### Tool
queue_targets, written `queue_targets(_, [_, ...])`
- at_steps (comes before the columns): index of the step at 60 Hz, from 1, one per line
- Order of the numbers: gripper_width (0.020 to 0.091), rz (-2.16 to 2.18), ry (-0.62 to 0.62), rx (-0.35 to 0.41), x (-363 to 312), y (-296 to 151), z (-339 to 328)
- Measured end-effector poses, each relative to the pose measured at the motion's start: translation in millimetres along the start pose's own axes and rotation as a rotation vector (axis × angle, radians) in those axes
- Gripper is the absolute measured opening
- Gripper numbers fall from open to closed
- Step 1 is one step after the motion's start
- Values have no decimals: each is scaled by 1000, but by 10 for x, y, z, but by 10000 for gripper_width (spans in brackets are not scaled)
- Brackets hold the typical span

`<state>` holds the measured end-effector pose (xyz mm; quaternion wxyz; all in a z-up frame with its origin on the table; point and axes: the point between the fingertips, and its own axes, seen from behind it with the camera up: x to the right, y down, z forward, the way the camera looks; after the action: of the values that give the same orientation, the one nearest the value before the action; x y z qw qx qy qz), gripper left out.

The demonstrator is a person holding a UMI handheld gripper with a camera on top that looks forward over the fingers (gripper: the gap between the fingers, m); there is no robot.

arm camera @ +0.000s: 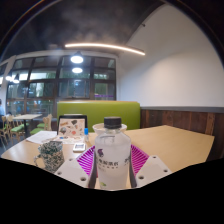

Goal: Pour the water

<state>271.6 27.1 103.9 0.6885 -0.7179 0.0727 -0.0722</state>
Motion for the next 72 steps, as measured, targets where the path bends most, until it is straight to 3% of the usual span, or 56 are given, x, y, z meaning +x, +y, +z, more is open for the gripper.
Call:
queue_targets(4, [439,-45,22,-26,-17,-21,6])
queue_targets(14, [436,-517,62,-64,-230,-316,110])
queue_targets(24, [433,-1344,51,16,-771,-821,252])
queue_targets(30, [433,-1828,56,90,-1190,-783,416])
queue_targets(41, [437,-2291,-35,138,-1376,-675,341])
queue_targets(61, [437,-2285,-41,168,-1335,-670,275])
queue_targets(68, [436,-1901,12,185,-1235,-964,285])
queue_targets(69, [435,-1796,53,200,-1156,-958,43])
queue_targets(72, [439,-1544,38,194,-1091,-1099,304])
